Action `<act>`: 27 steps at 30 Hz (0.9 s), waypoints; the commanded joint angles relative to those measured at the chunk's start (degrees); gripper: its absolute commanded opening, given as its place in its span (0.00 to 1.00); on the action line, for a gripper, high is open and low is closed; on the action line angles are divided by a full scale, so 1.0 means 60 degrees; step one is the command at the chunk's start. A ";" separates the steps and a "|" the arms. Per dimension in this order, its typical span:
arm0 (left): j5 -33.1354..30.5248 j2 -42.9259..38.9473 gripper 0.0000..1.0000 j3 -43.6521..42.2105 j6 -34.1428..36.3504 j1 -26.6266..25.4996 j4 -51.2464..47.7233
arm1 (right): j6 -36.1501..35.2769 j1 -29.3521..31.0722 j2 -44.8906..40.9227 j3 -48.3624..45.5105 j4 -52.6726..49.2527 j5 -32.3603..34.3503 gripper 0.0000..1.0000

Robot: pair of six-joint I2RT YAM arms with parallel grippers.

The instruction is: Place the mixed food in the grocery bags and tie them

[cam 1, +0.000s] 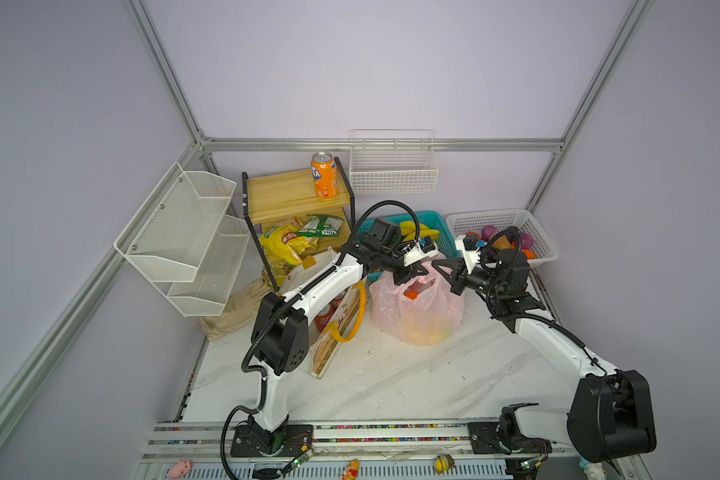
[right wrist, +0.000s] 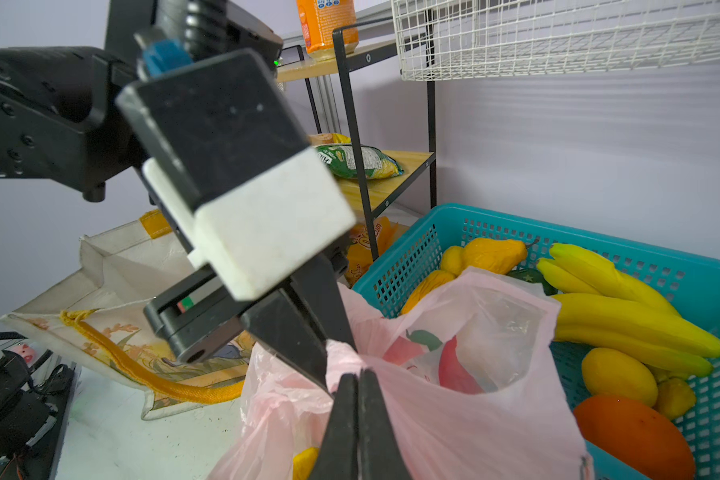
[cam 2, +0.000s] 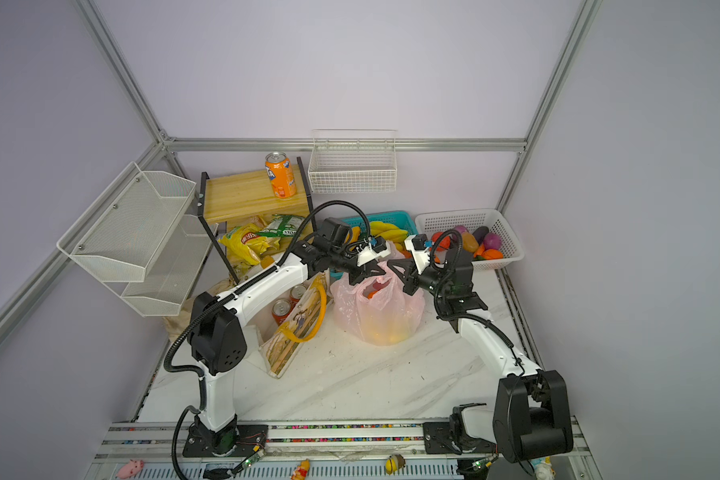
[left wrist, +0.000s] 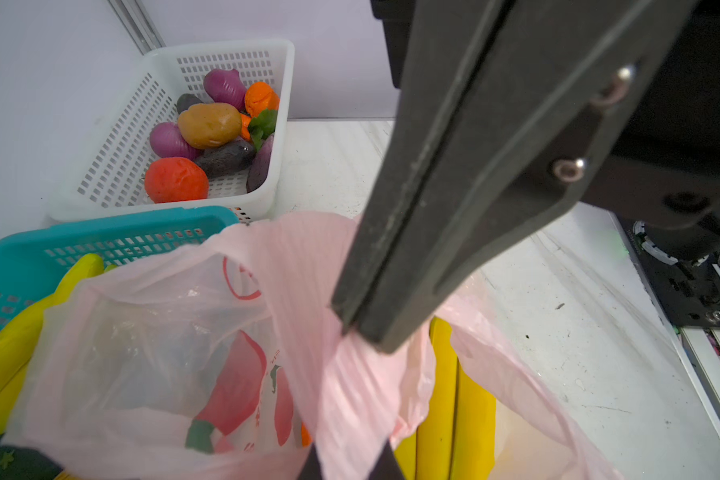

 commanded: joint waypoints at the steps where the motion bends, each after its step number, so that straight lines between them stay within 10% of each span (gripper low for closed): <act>1: -0.0574 -0.1062 0.00 -0.1054 -0.0140 0.0014 0.1839 | -0.0004 -0.0005 -0.0330 0.0027 0.0093 0.0457 0.00; 9: -0.1135 -0.1613 0.00 -0.2441 0.0613 -0.0090 0.3019 | -0.0027 0.0006 -0.0995 -0.0208 -0.0478 0.1655 0.40; 22: -0.2307 -0.2117 0.00 -0.3848 0.1967 -0.0528 0.4386 | 0.1912 0.0100 -0.2465 0.0020 -0.3128 0.4743 0.61; 27: -0.2583 -0.2343 0.00 -0.4439 0.2168 -0.0633 0.5236 | 0.2902 0.0116 -0.2576 0.0282 -0.4176 0.3972 0.67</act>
